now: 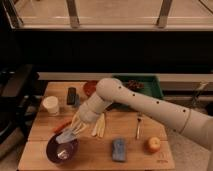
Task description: Wipe purple bowl with towel
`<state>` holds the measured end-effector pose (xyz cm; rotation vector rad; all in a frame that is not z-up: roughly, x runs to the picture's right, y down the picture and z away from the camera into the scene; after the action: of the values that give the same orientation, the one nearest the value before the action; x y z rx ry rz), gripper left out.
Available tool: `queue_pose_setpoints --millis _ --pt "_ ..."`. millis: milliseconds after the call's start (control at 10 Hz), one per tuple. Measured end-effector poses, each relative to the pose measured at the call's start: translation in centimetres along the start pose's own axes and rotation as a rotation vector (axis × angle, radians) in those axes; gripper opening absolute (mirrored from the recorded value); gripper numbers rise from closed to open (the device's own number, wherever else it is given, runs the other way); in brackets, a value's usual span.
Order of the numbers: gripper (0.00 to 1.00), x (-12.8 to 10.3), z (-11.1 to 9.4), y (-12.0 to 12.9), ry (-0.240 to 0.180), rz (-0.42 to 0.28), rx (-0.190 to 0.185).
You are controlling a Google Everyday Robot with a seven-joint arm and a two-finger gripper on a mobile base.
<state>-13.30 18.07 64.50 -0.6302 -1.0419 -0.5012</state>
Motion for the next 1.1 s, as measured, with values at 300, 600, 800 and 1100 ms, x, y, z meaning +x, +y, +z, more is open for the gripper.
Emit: queue_pose_setpoints --millis 300,600,800,1100 --pt "0.00 -2.0 1.3 2.2 0.036 -0.001 0.015" --pt "0.00 -1.3 3.3 2.3 0.042 -0.012 0.014" --pt "0.00 0.1 4.8 2.5 0.035 -0.005 0.014" --pt "0.00 3.1 7.9 2.8 0.033 0.010 0.001"
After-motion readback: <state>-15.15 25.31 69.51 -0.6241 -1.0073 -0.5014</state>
